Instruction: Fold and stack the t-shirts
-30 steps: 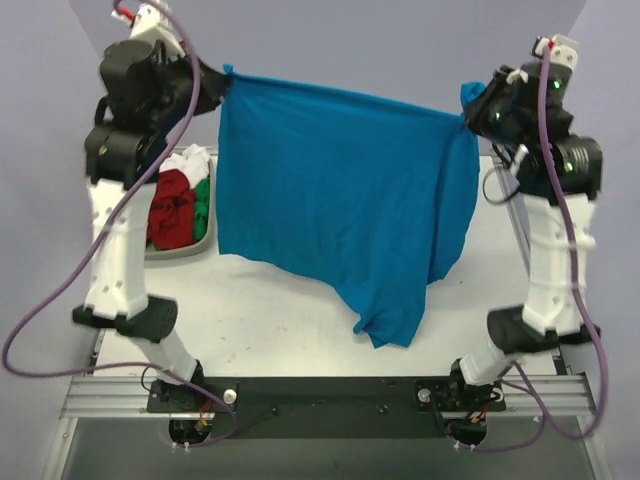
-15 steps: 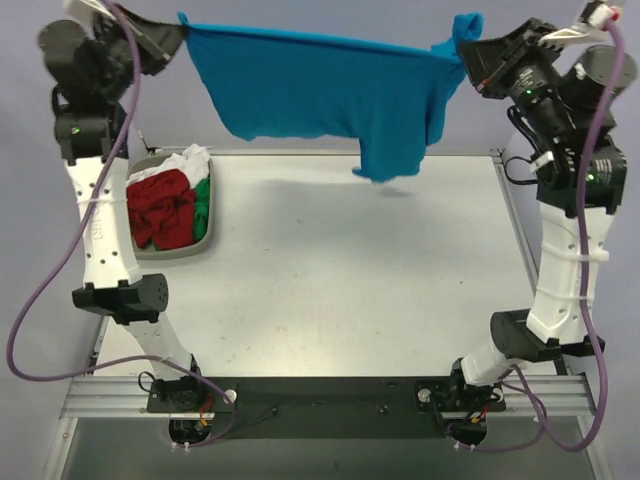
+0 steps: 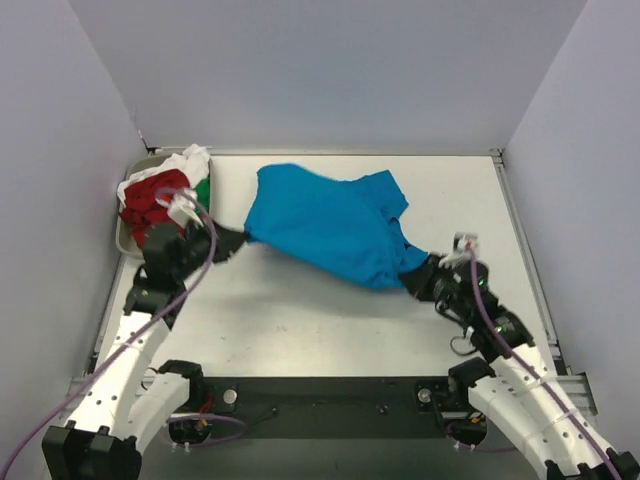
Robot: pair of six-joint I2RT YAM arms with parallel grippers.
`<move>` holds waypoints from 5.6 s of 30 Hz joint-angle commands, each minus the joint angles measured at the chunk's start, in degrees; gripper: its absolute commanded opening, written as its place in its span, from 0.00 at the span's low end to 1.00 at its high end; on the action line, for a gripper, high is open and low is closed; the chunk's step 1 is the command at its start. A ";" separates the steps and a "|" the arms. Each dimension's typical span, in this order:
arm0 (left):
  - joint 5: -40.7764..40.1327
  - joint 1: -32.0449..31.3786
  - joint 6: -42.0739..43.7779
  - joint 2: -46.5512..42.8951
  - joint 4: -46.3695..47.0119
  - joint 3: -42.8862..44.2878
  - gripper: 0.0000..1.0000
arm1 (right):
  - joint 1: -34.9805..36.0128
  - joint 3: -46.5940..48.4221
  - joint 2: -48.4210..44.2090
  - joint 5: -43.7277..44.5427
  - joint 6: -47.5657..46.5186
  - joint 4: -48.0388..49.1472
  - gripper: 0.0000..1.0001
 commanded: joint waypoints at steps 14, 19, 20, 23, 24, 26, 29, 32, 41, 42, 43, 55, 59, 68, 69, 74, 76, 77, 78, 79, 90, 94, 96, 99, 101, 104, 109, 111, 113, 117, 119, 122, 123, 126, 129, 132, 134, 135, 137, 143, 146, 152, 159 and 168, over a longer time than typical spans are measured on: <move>-21.97 -6.10 5.40 -13.75 -38.13 -0.86 0.83 | 11.26 -0.97 -22.06 16.37 10.26 -32.44 0.39; -20.75 -6.19 5.93 -13.04 -37.44 1.25 0.91 | 11.26 3.77 -17.77 19.19 7.02 -32.80 0.84; -20.05 -6.10 5.84 -13.04 -37.17 2.12 0.92 | 11.26 6.39 -17.06 19.54 6.48 -32.88 0.86; -19.87 -6.19 6.45 -12.69 -37.00 7.39 0.92 | 11.26 11.33 -14.42 20.42 3.67 -32.88 0.91; -19.95 -6.19 6.63 -12.34 -36.65 8.62 0.93 | 11.26 14.91 -13.54 20.68 2.88 -32.45 0.91; -20.74 -6.19 7.50 -10.06 -35.24 11.97 0.93 | 11.26 17.83 -9.86 22.87 0.08 -31.31 0.92; -20.93 -6.19 7.77 -3.05 -32.69 14.96 0.93 | 11.17 22.75 0.23 26.82 -2.57 -28.93 0.93; -19.25 -6.19 6.81 6.80 -30.32 16.63 0.93 | 11.00 29.08 14.64 31.04 -3.19 -28.32 0.93; -24.87 -5.22 6.46 33.52 -34.18 27.26 0.93 | -4.28 46.56 47.17 19.02 -0.73 -24.88 0.91; -24.44 -5.22 6.63 35.45 -34.53 29.18 0.93 | -4.90 48.15 51.64 18.32 -0.99 -25.06 0.91; -24.70 -5.05 6.63 39.13 -35.93 29.90 0.93 | -5.61 49.47 53.94 17.27 -0.82 -25.32 0.91; -23.03 -8.37 2.24 47.35 -40.69 26.75 0.93 | -6.24 53.44 70.22 9.26 -1.08 -28.05 0.88; -22.77 -10.84 2.59 43.48 -41.21 21.75 0.93 | -0.45 51.69 69.35 15.38 -3.45 -29.53 0.89; -24.87 -16.11 1.80 42.76 -41.04 15.41 0.93 | 7.65 48.70 71.72 16.82 -4.86 -30.86 0.89; -25.22 -16.21 1.54 43.90 -40.52 14.71 0.93 | 7.83 48.61 72.50 16.99 -4.86 -30.86 0.89; -26.36 -16.91 0.22 49.61 -39.81 15.66 0.93 | 8.01 48.95 76.45 16.91 -4.60 -30.86 0.89; -26.81 -17.09 -0.22 52.69 -39.90 17.15 0.93 | 7.92 49.57 77.78 16.91 -4.51 -30.86 0.89; -26.72 -17.09 -0.49 53.57 -39.81 17.68 0.93 | 7.92 50.01 79.00 16.82 -4.51 -30.86 0.89; -26.89 -17.09 -0.84 55.14 -39.63 18.12 0.93 | 7.92 50.88 79.71 16.73 -4.51 -30.95 0.89; -26.98 -17.17 -1.01 55.94 -39.72 19.26 0.93 | 7.83 51.41 80.33 16.47 -4.60 -31.04 0.89; -28.13 -17.00 -0.84 67.98 -45.87 35.69 0.93 | 2.65 61.08 90.00 11.11 -3.02 -34.02 0.88; -28.13 -16.47 0.21 73.69 -49.64 45.71 0.93 | -1.04 65.38 93.07 10.67 -2.22 -35.69 0.88; -28.04 -15.60 0.65 77.30 -52.02 52.54 0.93 | -3.06 69.16 94.56 10.41 -2.14 -37.53 0.88; -26.64 -13.76 1.18 82.31 -55.18 61.68 0.93 | -5.17 75.75 98.25 10.32 -2.40 -40.60 0.88; -25.85 -12.70 1.53 85.72 -56.32 65.31 0.93 | -6.14 80.48 100.89 10.23 -2.40 -42.02 0.88; -23.74 -9.89 2.32 91.60 -58.60 74.09 0.93 | -8.07 84.28 103.62 8.74 -1.44 -42.90 0.89; -19.43 -5.67 2.68 99.97 -60.73 88.93 0.93 | -10.97 97.98 110.46 6.02 -0.64 -45.54 0.89; -16.27 -4.44 1.98 102.79 -59.59 91.50 0.93 | -11.50 103.42 112.58 5.31 -0.55 -45.89 0.89; -13.21 -2.68 1.10 105.68 -57.39 94.66 0.93 | -12.29 105.55 114.95 4.43 0.06 -45.45 0.91; -6.69 -0.39 -0.48 109.74 -52.30 97.23 0.94 | -14.05 106.35 116.55 0.74 2.25 -39.58 0.92; -3.54 0.66 -0.66 110.09 -47.73 96.97 0.94 | -14.58 103.90 115.93 -0.58 2.35 -34.76 0.92; 0.06 1.28 -1.45 107.99 -39.22 94.51 0.95 | -14.84 103.27 115.49 -2.42 2.17 -29.22 0.93; 0.87 1.54 -2.06 107.37 -36.93 92.94 0.95 | -14.84 103.54 115.40 -3.04 2.08 -28.15 0.93; 8.15 2.34 -5.49 105.70 -24.12 92.39 0.96 | -14.75 103.36 113.22 -4.10 1.29 -23.40 0.94; 14.23 2.69 -7.08 103.07 -18.73 93.88 0.95 | -14.23 100.82 106.65 -2.97 -2.04 -20.50 0.95; 17.83 2.43 -7.43 95.44 -13.47 91.18 0.95 | -13.18 91.88 95.60 -1.03 -5.03 -16.37 0.96; 19.07 1.90 -7.00 88.06 -12.56 87.49 0.96 | -12.47 85.39 89.77 1.08 -6.26 -14.61 0.96; 19.07 1.55 -6.64 83.33 -13.17 86.26 0.96 | -11.60 83.34 84.26 1.70 -6.27 -14.43 0.96; 18.72 1.28 -5.94 78.65 -14.23 82.13 0.96 | -10.28 78.95 78.87 3.89 -6.44 -14.51 0.96; 12.05 -1.61 3.10 66.24 -29.15 73.51 0.96 | -3.16 63.57 59.45 11.27 -5.74 -18.46 0.96; 6.43 -3.28 7.24 64.66 -35.84 69.13 0.95 | -1.57 53.30 52.25 12.07 -2.23 -19.53 0.95; -9.83 -8.37 11.90 71.49 -47.70 72.78 0.91 | 2.90 36.85 38.79 18.40 0.15 -19.00 0.93; -26.72 -14.88 12.96 86.70 -57.65 87.72 0.81 | 7.92 26.55 26.55 22.35 0.94 -19.26 0.92; -28.74 -18.84 11.29 95.15 -59.15 92.75 0.80 | 10.12 21.45 24.61 24.20 0.94 -21.55 0.92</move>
